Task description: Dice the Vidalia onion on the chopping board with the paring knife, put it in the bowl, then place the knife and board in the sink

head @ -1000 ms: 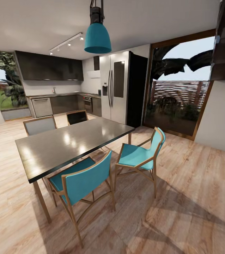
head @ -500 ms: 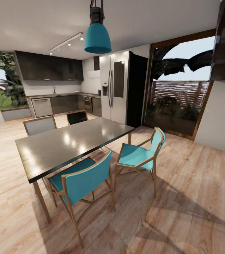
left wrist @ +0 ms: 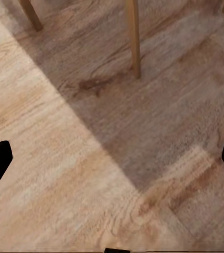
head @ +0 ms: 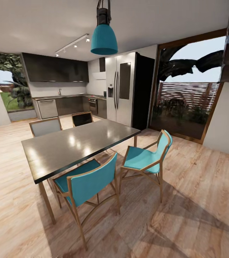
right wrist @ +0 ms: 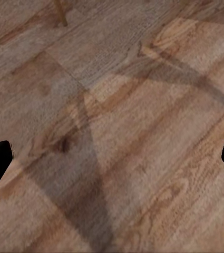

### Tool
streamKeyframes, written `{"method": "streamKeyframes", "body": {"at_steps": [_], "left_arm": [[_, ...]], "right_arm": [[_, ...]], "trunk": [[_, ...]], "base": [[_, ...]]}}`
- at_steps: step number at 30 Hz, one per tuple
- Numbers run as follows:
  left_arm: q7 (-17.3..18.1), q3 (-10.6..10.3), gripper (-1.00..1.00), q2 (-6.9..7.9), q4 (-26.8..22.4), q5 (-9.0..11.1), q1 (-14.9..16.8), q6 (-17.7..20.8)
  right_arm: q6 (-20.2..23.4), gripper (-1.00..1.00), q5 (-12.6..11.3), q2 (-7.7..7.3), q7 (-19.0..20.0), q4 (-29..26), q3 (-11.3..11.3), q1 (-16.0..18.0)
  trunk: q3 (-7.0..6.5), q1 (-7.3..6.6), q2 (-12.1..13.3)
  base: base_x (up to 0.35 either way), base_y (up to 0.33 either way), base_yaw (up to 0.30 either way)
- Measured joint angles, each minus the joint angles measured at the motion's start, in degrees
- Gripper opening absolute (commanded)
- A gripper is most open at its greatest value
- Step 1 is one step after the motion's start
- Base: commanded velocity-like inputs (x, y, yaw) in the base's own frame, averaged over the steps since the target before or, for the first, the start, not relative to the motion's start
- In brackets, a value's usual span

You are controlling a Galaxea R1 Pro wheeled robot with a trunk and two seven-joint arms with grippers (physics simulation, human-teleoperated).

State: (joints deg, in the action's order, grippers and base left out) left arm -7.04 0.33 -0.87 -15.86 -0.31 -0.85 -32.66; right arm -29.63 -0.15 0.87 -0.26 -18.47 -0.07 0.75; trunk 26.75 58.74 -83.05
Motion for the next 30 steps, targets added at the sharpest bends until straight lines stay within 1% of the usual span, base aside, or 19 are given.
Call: {"method": "streamKeyframes", "body": {"at_steps": [10, 16, 24, 30], "left_arm": [[0.03, 0.0, 1.0, -0.01, 1.17, -0.06, 0.0, -0.07], [0.02, 0.0, 1.0, -0.03, 1.18, -0.07, 0.0, -0.07], [0.01, 0.0, 1.0, 0.01, 1.18, -0.07, 0.0, -0.07], [-0.01, 0.07, 1.0, 0.23, 1.18, -0.08, 0.0, -0.07]], "right_arm": [[-0.03, 1.0, -0.01, 0.0, 0.01, -0.02, -0.01, 0.0], [-0.04, 1.0, -0.01, 0.0, 0.02, -0.02, -0.01, -0.01], [0.01, 1.0, -0.01, 0.0, 0.02, -0.02, -0.01, 0.01], [0.02, 1.0, 0.03, 0.01, -0.01, -0.01, -0.01, 0.0]], "trunk": [[-0.03, 0.03, 0.0], [-0.03, 0.02, 0.0], [-0.03, 0.01, 0.0], [-0.03, -0.01, 0.0]], "base": [[-0.311, 0.001, 0.228], [-0.328, 0.078, 0.216], [-0.273, 0.178, 0.205], [-0.063, 0.281, 0.223]]}}
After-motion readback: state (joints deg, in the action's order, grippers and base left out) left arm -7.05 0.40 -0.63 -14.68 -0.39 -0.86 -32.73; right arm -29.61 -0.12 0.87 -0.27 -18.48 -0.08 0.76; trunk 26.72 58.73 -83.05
